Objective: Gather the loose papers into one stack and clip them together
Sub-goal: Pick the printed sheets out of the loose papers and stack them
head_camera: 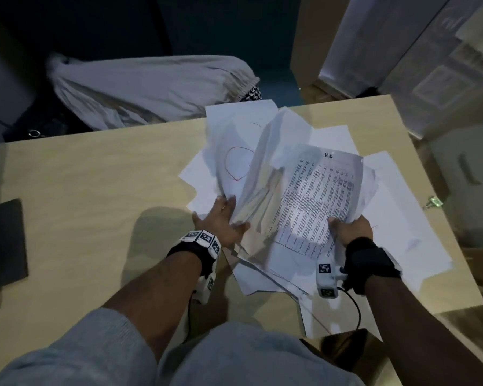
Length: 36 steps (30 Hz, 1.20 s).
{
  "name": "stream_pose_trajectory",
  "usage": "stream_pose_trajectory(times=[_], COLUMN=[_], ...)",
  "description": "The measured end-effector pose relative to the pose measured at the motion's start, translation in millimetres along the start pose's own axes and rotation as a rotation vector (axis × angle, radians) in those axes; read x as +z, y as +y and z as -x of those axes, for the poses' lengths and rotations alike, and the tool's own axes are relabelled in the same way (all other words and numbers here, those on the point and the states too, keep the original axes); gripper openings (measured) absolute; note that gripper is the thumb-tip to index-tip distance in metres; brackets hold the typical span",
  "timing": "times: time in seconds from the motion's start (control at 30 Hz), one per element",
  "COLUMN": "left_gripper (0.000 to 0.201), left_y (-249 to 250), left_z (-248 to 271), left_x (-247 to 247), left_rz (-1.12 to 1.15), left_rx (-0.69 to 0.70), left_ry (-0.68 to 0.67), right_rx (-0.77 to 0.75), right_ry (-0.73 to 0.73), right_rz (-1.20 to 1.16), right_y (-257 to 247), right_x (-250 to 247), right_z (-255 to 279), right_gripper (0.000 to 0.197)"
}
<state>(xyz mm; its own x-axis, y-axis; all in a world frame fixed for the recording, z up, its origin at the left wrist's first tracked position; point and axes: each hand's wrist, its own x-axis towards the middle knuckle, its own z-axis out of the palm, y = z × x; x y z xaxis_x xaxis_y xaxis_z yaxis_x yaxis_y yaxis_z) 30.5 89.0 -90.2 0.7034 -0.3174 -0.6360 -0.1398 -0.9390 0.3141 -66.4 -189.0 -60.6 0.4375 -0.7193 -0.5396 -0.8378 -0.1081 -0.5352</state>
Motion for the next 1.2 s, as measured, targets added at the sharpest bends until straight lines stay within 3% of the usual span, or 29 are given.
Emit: stream_pose_trajectory(times=[0.07, 0.2, 0.43, 0.5, 0.63, 0.73, 0.9, 1.07, 1.2], left_gripper=[0.077, 0.072, 0.073, 0.071, 0.061, 0.048, 0.036, 0.048, 0.033], left_y=[-5.3, -23.9, -61.7, -73.8, -90.7, -96.8, -103.9, -103.3, -102.3], left_z=[8.4, 18.0, 27.7, 28.6, 34.8, 36.3, 35.2, 33.7, 36.7], left_x=[-3.5, -9.6, -14.8, -20.6, -31.4, -34.4, -39.5, -42.7, -42.2], left_rz=[0.011, 0.073, -0.158, -0.089, 0.180, 0.311, 0.516, 0.643, 0.650], left_rx=[-0.052, -0.180, -0.295, -0.337, -0.328, -0.331, -0.400, -0.445, -0.394], left_ry=[0.057, 0.104, 0.079, 0.103, 0.302, 0.360, 0.580, 0.577, 0.598], right_rx=[-0.011, -0.033, -0.038, -0.048, -0.068, -0.089, -0.106, -0.129, -0.107], right_ry=[-0.022, -0.039, -0.024, -0.050, -0.081, -0.012, 0.077, 0.127, 0.189], right_rz=[0.011, 0.057, 0.079, 0.085, 0.027, -0.083, -0.392, -0.590, -0.662], right_y=[-4.2, -6.6, -0.2, 3.0, 7.4, 5.3, -8.4, -32.3, -49.1], right_x=[5.5, 11.1, 0.8, -0.7, -0.8, -1.1, -14.6, -35.8, -46.2], right_z=[2.8, 8.8, 18.2, 20.4, 26.8, 31.0, 40.2, 37.6, 28.0], right_gripper=[0.052, 0.048, 0.050, 0.049, 0.046, 0.044, 0.040, 0.048, 0.060])
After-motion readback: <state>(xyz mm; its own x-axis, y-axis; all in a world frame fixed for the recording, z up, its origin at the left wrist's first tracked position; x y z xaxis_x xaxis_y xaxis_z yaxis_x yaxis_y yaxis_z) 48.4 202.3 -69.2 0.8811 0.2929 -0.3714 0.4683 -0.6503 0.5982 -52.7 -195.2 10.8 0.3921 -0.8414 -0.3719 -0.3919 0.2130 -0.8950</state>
